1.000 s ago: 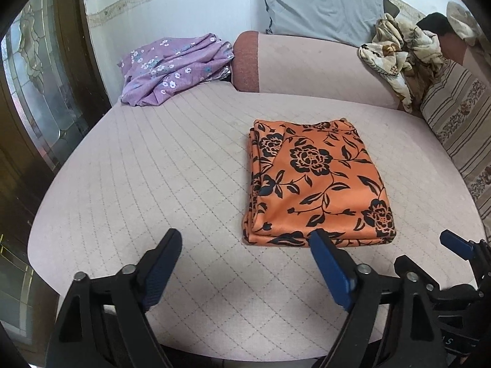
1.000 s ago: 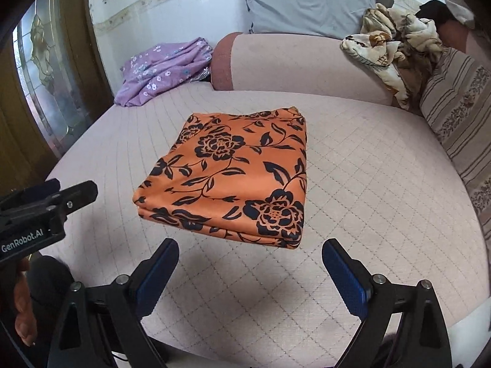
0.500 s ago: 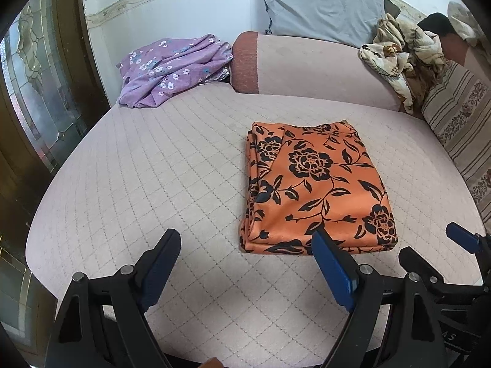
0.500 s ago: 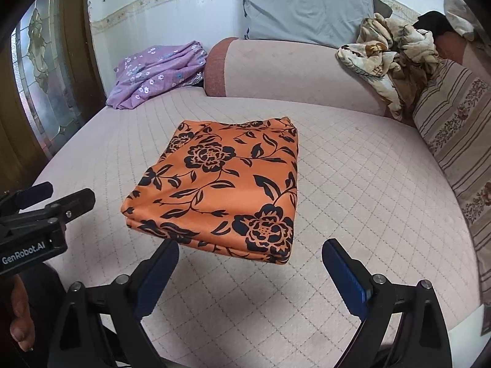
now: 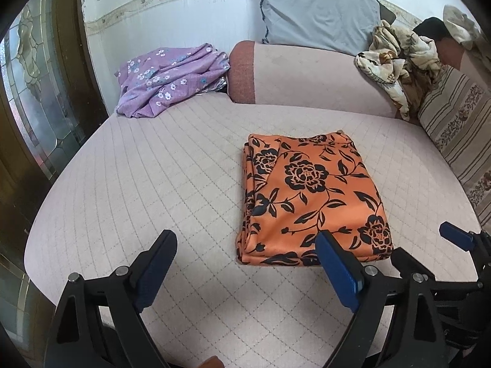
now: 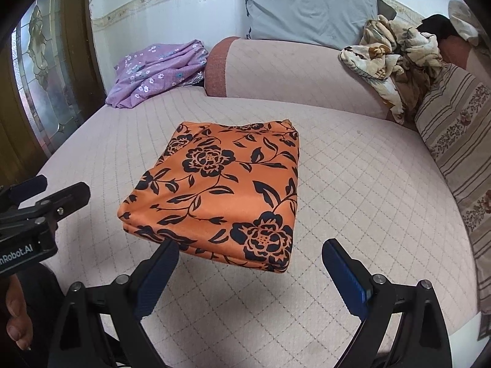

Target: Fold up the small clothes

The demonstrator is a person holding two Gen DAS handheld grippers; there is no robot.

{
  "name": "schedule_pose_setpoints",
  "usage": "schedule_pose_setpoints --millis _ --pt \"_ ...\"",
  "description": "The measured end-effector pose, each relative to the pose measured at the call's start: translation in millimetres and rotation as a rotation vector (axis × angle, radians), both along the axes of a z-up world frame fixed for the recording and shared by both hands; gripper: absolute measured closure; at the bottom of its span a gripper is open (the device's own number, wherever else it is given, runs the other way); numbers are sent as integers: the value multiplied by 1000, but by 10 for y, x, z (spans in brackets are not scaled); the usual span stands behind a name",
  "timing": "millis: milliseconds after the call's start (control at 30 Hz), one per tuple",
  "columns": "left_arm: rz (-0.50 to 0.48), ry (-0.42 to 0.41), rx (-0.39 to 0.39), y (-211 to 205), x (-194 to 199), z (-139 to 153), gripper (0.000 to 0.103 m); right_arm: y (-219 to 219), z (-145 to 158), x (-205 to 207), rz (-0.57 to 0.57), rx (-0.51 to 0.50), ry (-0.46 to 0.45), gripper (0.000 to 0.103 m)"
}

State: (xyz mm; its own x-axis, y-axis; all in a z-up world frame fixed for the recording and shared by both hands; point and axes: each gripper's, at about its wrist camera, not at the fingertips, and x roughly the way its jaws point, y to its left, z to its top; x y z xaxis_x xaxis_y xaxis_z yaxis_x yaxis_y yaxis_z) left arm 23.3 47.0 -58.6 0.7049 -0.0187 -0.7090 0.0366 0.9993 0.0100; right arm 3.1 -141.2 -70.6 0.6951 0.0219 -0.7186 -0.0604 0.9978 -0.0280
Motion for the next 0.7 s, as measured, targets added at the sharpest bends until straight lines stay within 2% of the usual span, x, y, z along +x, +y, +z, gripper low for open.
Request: schedule_pose_setpoints --millis 67,167,267,400,500,567,700 --pt "15 8 -3 39 12 -36 11 -7 -6 19 2 6 4 7" --pt "41 64 -35 173 67 -157 11 -18 -36 64 17 43 28 7" --pt "60 91 -58 288 123 -287 11 -192 -169 154 30 246 99 7" --pt "57 141 -36 369 337 -484 11 -692 -553 344 -68 575 205 7" --pt "32 193 -108 421 554 -599 11 -1056 -798 530 -114 846 246 7" --pt "13 206 -185 455 667 -634 11 -1214 -857 674 -130 920 244 7" --pt "-18 196 -281 430 807 -690 11 -1214 -929 959 -122 926 294 7"
